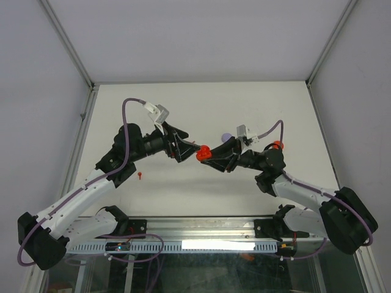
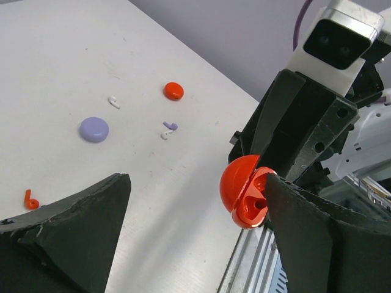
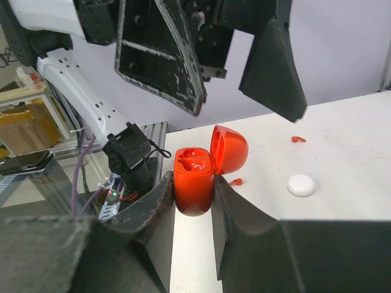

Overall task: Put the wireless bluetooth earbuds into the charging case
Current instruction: Open the charging case, then pick up the earbud from the center of the board.

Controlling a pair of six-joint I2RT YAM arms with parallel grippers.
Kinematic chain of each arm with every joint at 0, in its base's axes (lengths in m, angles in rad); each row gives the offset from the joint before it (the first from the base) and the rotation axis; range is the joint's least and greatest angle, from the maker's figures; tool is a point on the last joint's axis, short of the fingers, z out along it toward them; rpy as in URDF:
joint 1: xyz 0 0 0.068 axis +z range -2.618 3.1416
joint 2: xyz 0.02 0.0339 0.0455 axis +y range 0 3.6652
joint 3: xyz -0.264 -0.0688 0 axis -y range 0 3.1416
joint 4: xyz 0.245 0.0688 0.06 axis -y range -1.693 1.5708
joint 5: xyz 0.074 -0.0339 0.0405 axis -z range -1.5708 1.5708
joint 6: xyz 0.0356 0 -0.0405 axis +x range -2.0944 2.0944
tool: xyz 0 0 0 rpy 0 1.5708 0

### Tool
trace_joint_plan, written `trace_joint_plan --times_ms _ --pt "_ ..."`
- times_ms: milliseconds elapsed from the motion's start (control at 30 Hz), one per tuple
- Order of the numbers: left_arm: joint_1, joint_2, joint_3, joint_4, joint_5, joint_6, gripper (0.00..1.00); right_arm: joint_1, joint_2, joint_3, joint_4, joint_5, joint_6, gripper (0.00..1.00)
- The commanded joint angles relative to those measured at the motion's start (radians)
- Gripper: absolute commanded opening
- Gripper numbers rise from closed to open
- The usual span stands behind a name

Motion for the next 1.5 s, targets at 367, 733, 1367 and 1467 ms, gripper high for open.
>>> trace_joint_plan --times_ms 367,733,1367,1467 --pt "0.009 -0.138 0.031 -0.489 -0.584 -0.266 0.99 -0.004 -0.147 -0.074 -0.186 0.176 -0.252 0.00" --pt "0.025 -0.045 0.004 -0.880 -0.849 -0.527 0.92 -0.003 -0.174 -0.131 -0.194 0.182 -0.273 0.00" --pt "0.388 0.309 -0.007 -0.828 -0.561 -0.275 0.69 -0.003 -0.199 -0.173 -0.154 0.185 -0.251 0.00" --pt "0.411 0.357 -0.009 -0.827 -0.546 -0.270 0.67 -0.003 -0.207 -0.175 -0.153 0.184 -0.248 0.00"
